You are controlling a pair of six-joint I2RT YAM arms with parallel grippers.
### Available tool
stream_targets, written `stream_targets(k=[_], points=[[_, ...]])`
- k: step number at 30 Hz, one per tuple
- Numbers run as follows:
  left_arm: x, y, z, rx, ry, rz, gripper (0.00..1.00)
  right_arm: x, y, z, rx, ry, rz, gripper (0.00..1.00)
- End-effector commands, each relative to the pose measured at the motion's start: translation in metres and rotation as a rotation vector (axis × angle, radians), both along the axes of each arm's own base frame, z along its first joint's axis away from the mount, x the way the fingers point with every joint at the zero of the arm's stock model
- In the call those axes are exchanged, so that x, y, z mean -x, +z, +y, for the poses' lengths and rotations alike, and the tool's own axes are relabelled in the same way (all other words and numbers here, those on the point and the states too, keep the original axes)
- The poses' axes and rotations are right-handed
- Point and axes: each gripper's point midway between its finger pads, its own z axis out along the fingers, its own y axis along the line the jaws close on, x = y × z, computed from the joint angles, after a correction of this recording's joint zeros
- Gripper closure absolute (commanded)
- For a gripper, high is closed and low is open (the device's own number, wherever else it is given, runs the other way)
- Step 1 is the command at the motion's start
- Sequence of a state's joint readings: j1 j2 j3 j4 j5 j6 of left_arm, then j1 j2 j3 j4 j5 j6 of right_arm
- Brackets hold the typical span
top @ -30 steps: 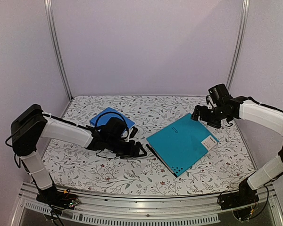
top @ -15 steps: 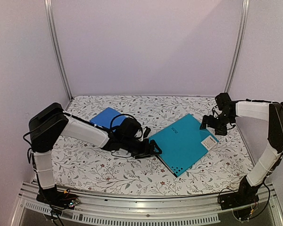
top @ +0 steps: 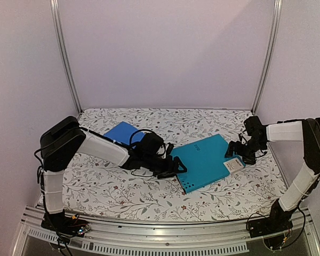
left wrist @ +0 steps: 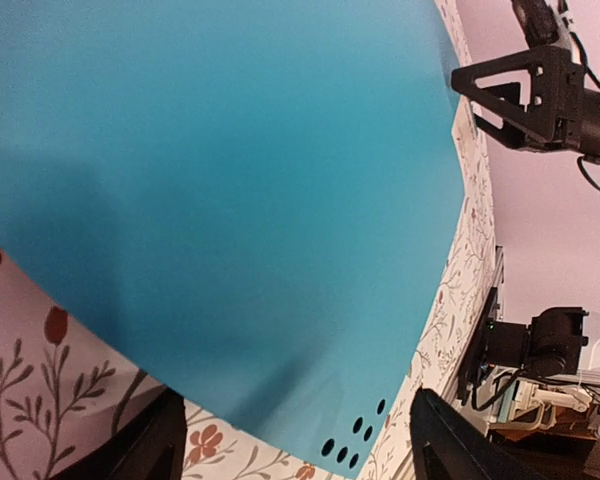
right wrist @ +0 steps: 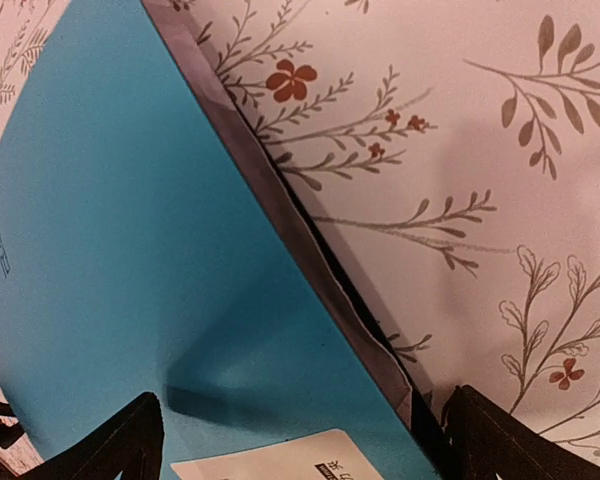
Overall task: Put the files into the folder
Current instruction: Rotate the folder with files at the center of the board.
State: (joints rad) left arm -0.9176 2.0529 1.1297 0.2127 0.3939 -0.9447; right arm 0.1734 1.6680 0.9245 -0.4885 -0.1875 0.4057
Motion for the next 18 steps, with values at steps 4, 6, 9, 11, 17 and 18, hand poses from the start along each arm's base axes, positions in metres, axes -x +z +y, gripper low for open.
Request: stream_targets(k=[4,6,9,11,17,18], points=[[-0.039,-0.029,0.023,-0.125,0.044,-0.002,0.25,0.048,0.001,0.005,-0.104,-0.046,0.027,0.03],[-0.054,-0.031,0.024,-0.139,0.041,-0.007,0.26,0.059,0.002,0.009,-0.152,-0.068,0.009,0.04],[-0.073,-0.033,0.025,-0.174,0.027,-0.021,0.26,0.075,0.007,0.016,-0.201,-0.096,-0.014,0.06],[-0.088,-0.033,0.024,-0.197,0.017,-0.038,0.26,0.083,0.017,0.024,-0.215,-0.111,-0.056,0.07],[-0.140,-0.028,0.028,-0.256,0.023,-0.104,0.24,0.105,0.027,0.054,-0.242,-0.114,-0.123,0.08],[-0.151,-0.023,0.029,-0.262,0.027,-0.128,0.23,0.107,0.028,0.058,-0.245,-0.119,-0.129,0.08]])
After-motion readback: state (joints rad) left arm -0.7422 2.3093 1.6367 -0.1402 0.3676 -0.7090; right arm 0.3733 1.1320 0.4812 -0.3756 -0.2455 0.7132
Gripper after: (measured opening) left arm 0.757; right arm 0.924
